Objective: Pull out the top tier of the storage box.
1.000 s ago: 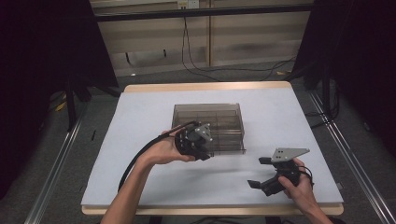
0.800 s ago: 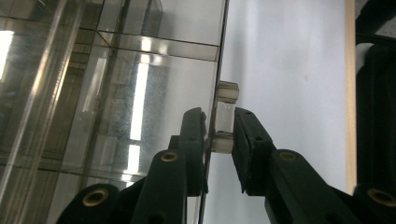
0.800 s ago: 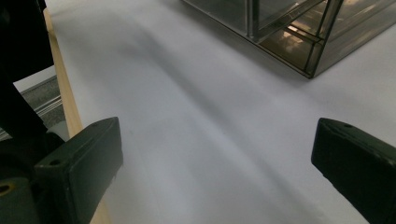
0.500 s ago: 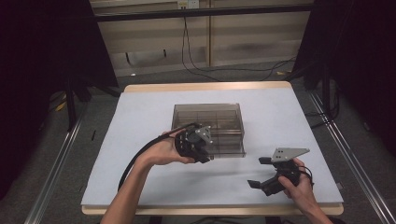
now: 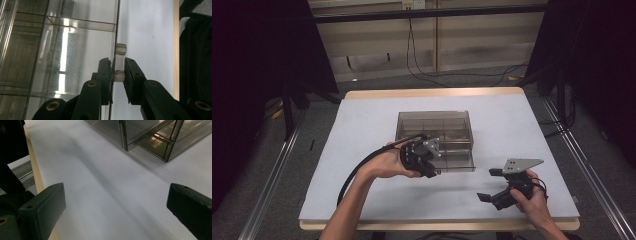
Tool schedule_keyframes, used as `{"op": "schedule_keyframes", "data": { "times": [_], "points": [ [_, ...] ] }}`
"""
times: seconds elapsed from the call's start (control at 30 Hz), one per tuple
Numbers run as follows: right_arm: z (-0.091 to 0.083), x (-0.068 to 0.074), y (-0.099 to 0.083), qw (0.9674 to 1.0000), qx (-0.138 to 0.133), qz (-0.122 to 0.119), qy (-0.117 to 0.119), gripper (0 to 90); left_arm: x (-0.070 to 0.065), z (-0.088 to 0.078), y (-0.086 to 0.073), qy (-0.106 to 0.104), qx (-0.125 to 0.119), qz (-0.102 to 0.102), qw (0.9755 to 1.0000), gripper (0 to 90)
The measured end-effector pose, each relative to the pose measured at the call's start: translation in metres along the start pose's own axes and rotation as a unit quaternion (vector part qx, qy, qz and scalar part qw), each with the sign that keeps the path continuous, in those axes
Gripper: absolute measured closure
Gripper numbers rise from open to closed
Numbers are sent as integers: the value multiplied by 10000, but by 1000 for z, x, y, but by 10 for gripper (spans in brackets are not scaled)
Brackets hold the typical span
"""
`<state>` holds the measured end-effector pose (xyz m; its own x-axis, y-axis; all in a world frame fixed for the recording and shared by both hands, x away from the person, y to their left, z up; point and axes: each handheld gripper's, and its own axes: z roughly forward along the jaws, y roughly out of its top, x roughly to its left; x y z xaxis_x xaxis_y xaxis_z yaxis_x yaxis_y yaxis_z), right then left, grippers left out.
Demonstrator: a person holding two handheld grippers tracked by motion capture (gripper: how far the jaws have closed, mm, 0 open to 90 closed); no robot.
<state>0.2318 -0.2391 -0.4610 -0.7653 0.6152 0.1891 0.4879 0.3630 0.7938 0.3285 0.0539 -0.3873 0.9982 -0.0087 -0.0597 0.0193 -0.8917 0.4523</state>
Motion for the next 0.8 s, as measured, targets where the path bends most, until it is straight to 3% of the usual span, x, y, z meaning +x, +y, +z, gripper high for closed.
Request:
{"op": "schedule_keyframes", "data": {
  "times": [0.43,0.47,0.5,0.6,0.7,0.77,0.8],
  "points": [
    [0,0,0,10000,-11,0,-6,18,-1,0,0,-76,1,-23,10000,759],
    [0,0,0,10000,-6,-3,-6,19,-2,1,0,-79,-90,-125,9999,754],
    [0,0,0,10000,-5,-8,-5,19,-1,0,0,-119,-102,-101,9998,750],
    [-1,0,0,10000,-9,3,-13,18,-2,-3,0,-94,-170,-86,9998,692],
    [-1,0,0,10000,-8,4,-17,18,-5,-6,-1,132,-282,-118,9994,605],
    [-1,-1,0,10000,-10,21,-18,18,-7,-10,-2,165,-398,-128,9990,560],
    [0,-1,0,10000,-12,15,-22,18,-8,-11,-3,228,-486,-213,9983,516]
  ]
}}
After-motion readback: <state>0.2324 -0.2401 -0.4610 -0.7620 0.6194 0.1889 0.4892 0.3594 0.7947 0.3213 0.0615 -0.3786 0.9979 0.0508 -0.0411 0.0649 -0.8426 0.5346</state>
